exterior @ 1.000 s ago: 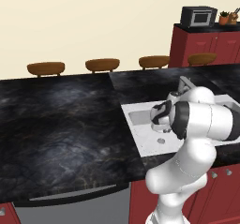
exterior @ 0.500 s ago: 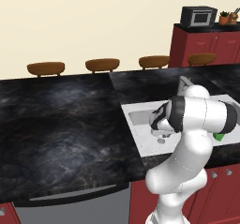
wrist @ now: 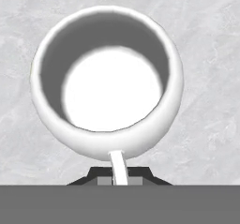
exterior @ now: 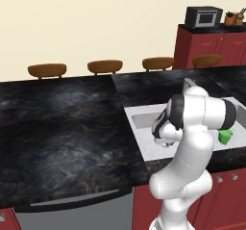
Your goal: Move any existing items from the left basin to the right basin for drying. Then move the mug from the counter to the left basin of the sink for washing.
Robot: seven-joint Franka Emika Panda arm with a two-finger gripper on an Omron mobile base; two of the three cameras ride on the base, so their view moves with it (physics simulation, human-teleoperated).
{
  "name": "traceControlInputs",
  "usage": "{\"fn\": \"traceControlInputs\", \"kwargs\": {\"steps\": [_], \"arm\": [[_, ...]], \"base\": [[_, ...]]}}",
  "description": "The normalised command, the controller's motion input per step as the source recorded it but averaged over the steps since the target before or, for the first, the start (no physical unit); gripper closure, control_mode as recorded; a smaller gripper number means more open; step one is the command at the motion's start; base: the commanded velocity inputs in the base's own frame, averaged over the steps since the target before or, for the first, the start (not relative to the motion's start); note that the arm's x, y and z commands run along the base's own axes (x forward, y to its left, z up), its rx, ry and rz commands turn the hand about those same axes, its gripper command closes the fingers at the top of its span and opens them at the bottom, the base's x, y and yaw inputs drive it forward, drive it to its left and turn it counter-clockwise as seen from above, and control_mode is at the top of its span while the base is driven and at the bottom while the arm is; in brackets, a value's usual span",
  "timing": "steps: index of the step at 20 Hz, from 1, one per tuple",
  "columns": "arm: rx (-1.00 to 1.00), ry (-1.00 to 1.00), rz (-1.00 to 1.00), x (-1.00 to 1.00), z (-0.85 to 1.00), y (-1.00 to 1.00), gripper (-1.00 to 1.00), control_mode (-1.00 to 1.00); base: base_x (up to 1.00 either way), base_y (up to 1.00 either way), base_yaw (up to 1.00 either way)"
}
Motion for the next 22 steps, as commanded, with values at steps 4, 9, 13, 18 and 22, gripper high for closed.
{"fn": "traceControlInputs", "kwargs": {"steps": [4,9,13,18,22], "arm": [[0.0,-0.03,0.0,0.0,-0.22,-0.01,1.0,-1.0],[0.0,-0.05,0.0,0.0,-0.23,0.0,1.0,-1.0],[0.0,-0.06,0.0,0.0,-0.21,0.0,1.0,-1.0],[0.0,-0.03,0.0,0.0,-0.14,0.0,1.0,-1.0],[0.0,-0.01,0.0,0.0,-0.13,0.0,1.0,-1.0]], "base": [[0.0,0.0,0.0],[0.0,0.0,0.0],[0.0,0.0,0.0],[0.0,0.0,0.0],[0.0,0.0,0.0]]}}
